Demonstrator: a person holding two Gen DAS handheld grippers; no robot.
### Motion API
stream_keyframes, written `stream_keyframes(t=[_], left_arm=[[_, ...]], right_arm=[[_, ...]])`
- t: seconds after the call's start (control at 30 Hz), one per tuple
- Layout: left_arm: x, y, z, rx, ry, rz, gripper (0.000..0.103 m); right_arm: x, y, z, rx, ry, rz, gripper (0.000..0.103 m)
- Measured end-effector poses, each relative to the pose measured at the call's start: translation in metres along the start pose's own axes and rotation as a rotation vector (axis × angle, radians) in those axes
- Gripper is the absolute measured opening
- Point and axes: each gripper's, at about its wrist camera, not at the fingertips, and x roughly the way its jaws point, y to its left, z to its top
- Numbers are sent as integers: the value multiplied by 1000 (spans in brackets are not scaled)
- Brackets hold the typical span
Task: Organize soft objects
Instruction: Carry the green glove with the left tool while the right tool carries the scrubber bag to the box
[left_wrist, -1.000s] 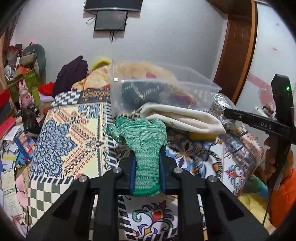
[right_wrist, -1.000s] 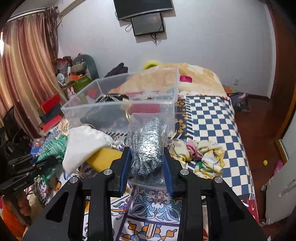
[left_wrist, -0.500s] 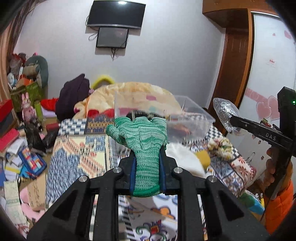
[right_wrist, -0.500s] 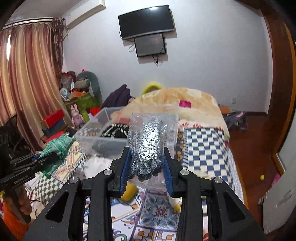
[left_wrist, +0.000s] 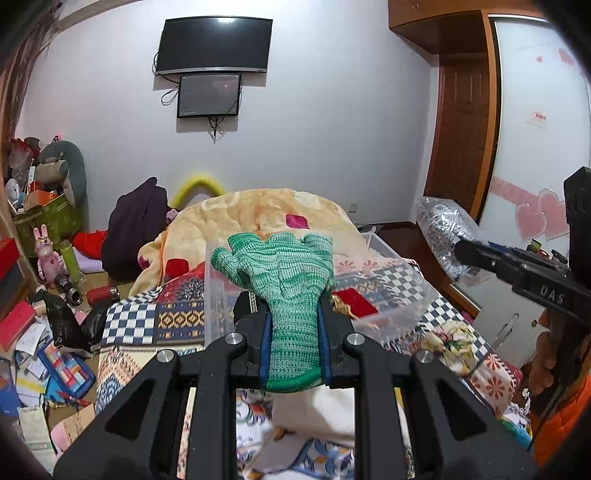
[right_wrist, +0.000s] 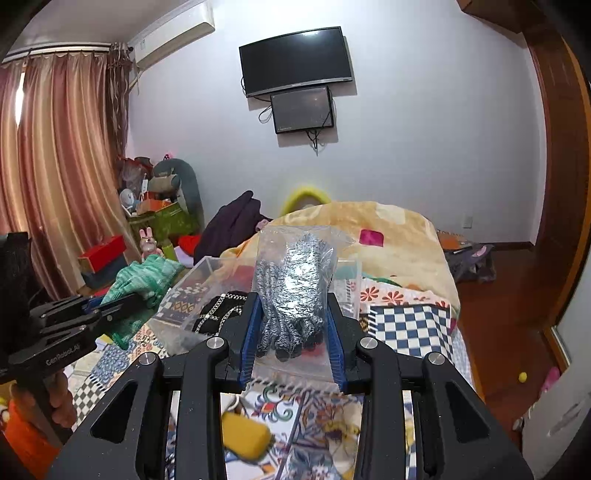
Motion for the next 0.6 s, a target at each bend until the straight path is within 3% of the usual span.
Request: stream_keyframes(t=[0.13,0.23,0.6], left_arm=[[19,4,8,-10,16,-8,21],[35,2,12,19,33,30,21],[89,11,13,1,128,43,21]], right_arm=[[12,1,4,-11,10,-26,30],[26,-2,7,0,35,-23,30],[74,4,1,-44,172,-13,30]])
